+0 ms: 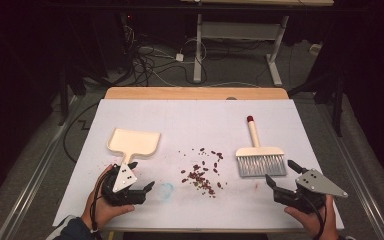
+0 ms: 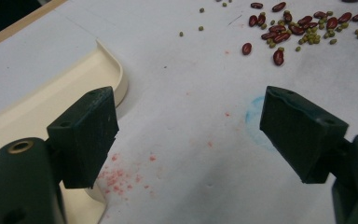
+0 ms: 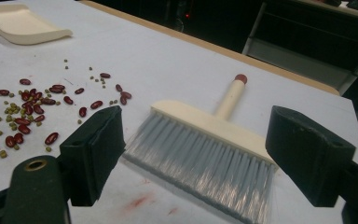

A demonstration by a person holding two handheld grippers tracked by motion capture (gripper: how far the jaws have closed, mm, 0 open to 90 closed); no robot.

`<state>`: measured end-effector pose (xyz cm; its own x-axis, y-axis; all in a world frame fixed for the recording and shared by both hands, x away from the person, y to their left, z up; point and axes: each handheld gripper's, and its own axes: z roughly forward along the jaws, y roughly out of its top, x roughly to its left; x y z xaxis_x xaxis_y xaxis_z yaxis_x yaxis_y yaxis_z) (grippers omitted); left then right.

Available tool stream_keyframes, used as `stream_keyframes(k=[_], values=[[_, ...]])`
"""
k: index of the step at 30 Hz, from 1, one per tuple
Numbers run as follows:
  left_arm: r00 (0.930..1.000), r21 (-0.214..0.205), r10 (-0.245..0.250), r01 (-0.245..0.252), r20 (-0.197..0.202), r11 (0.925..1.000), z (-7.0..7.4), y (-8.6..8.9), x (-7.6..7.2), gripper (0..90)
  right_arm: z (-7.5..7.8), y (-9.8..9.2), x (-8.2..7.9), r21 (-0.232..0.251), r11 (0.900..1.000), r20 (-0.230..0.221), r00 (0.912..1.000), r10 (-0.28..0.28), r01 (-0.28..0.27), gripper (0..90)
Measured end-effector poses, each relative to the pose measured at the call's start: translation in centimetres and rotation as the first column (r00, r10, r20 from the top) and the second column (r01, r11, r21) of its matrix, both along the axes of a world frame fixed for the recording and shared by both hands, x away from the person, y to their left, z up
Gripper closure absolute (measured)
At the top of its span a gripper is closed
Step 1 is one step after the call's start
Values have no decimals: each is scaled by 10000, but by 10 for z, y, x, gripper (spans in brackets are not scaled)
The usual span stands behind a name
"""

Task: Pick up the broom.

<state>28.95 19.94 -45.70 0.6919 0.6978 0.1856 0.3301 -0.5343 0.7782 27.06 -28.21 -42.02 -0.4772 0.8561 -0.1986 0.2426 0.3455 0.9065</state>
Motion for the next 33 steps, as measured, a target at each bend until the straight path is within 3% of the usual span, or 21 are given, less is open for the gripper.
stream_keyframes(k=[6,7,11,13,15,17,20,23,24,25,26,29,30,32,33], values=[[10000,5,-16,16,1,10000,-1,-1,-1,184,-4,4,5,-322,9995,-254,9997,46,-54,188],[10000,94,-56,56,-9,9999,-1,-1,-1,184,-4,6,8,-645,9979,-358,9993,49,-72,187],[10000,37,-63,63,-29,10000,-1,1,-3,184,1,9,17,-794,9968,-499,9987,88,-128,178],[10000,67,-78,78,-27,9999,-1,0,-3,184,5,10,25,-996,9950,-487,9987,-168,119,183],[9998,363,-182,180,57,9992,-2,0,-4,185,11,10,36,-928,9955,-804,9965,-238,163,196],[9998,371,-207,206,35,9991,-3,-1,-4,187,17,11,49,-787,9967,-1162,9928,-289,198,199],[9995,400,-250,257,-169,9989,-4,-2,-5,186,24,12,77,-621,9969,-1902,9799,-595,484,221],[9993,492,-312,322,-205,9983,-4,-3,-5,186,26,14,112,-741,9933,-2988,9483,-1067,884,266],[9993,558,-300,311,-207,9980,-5,-3,-5,186,25,15,124,-855,9909,-3497,9282,-1276,1040,317],[9993,609,-296,309,-224,9977,-5,-3,-5,186,25,15,124,-855,9909,-3497,9282,-1276,1040,317],[9993,656,-289,305,-250,9974,-6,-3,-4,189,20,16,148,-801,9882,-4356,8871,-1527,1308,329],[9991,772,-311,333,-291,9965,-7,-4,-5,190,8,24,176,-1294,9789,-5085,8369,-2024,1581,344],[9992,724,-299,319,-281,9969,-7,-4,-6,190,3,28,184,-1537,9729,-5199,8231,-2284,1729,354],[9993,753,-310,326,-219,9966,-6,-4,-6,190,-5,34,198,-1755,9679,-5400,8045,-2472,1796,365],[9994,760,-319,330,-166,9966,-6,-3,-7,193,-8,37,202,-1884,9656,-5437,7997,-2547,1794,380]])
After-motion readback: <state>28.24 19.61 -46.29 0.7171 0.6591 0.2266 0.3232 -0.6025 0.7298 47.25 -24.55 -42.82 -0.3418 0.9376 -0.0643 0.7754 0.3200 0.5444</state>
